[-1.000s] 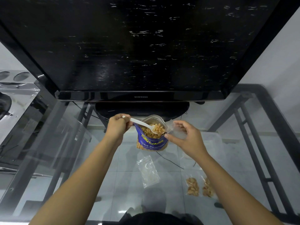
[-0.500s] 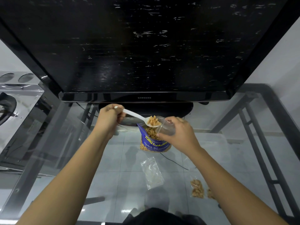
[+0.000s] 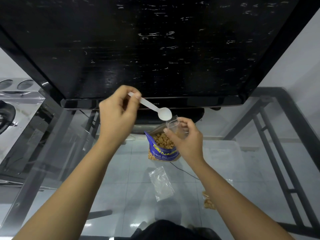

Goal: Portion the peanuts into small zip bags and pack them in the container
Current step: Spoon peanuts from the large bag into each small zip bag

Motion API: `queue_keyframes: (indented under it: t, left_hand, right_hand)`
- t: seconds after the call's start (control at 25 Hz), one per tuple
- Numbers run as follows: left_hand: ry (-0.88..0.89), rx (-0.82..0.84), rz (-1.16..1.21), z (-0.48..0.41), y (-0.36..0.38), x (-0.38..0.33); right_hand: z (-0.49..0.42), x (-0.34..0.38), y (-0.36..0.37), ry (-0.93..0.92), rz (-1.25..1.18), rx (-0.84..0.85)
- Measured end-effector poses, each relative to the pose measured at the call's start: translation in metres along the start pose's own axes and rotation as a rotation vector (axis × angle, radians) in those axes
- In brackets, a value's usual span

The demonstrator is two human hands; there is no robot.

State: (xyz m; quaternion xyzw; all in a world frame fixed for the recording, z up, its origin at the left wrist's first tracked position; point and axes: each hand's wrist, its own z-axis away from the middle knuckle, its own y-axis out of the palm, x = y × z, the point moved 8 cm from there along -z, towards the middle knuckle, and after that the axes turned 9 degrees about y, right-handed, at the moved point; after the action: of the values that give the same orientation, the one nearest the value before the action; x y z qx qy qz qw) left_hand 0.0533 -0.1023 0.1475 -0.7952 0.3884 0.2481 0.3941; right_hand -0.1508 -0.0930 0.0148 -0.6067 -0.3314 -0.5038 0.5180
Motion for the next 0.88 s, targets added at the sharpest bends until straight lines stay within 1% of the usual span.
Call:
queue_keyframes:
  t: [0.04,0.08,0.12,0.16,0.24,0.28,0.32,0.36,0.44,0.48,0.56,0.6,0.64,0.76,0.8,0.88]
  left_hand:
    - [-0.093,-0.064,0.06,-0.002,-0.004,0.017]
    - [-0.17,-0.087,0.097,-0.002,-0.004,0.035]
    - [-0.204,-0.05,0.089,0.0,0.003,0.049]
    - [-0.162,0.055,0.023,0.006,0.014,0.056]
    - [0.09,0.375,-0.155,0.03,0.052,0.05]
    - [0.206,0.489,-0.207,0.046,0.068,0.046]
    - [0.244,0.528,-0.223,0.055,0.077,0.045]
    - [0.204,0.499,-0.213,0.056,0.079,0.046]
    - [0.089,0.355,-0.226,0.046,0.074,0.055]
    - [0.074,0.357,-0.251,0.041,0.076,0.056]
    - [0.133,0.523,-0.289,0.041,0.094,0.053]
    - [0.125,0.581,-0.286,0.042,0.1,0.056]
    - [0.05,0.584,-0.287,0.04,0.101,0.065]
    - [-0.35,0.45,-0.222,0.035,0.087,0.103]
    - [-0.406,0.438,-0.183,0.037,0.086,0.108]
    - [-0.349,0.498,-0.151,0.038,0.089,0.104]
  right_hand:
    - [0.0,-0.002,-0.003,0.013,-0.006,0.001]
    - [0.0,-0.004,-0.006,0.025,-0.008,0.003]
    - [0.0,-0.007,-0.009,0.036,-0.007,0.01]
    - [0.001,-0.011,-0.012,0.046,0.0,0.021]
    - [0.002,-0.017,-0.016,0.059,0.033,0.051]
    - [0.003,-0.02,-0.017,0.064,0.056,0.064]
    - [0.002,-0.023,-0.018,0.07,0.078,0.075]
    - [0.002,-0.026,-0.018,0.077,0.095,0.083]
    - [0.002,-0.029,-0.018,0.086,0.114,0.09]
    - [0.002,-0.03,-0.018,0.088,0.117,0.092]
    - [0.004,-0.03,-0.018,0.084,0.119,0.102]
    - [0.004,-0.029,-0.018,0.081,0.116,0.109]
    - [0.004,-0.029,-0.018,0.082,0.108,0.116]
    - [0.006,-0.032,-0.018,0.106,0.083,0.133]
    - [0.006,-0.033,-0.018,0.113,0.081,0.14]
    - [0.005,-0.035,-0.019,0.122,0.069,0.142]
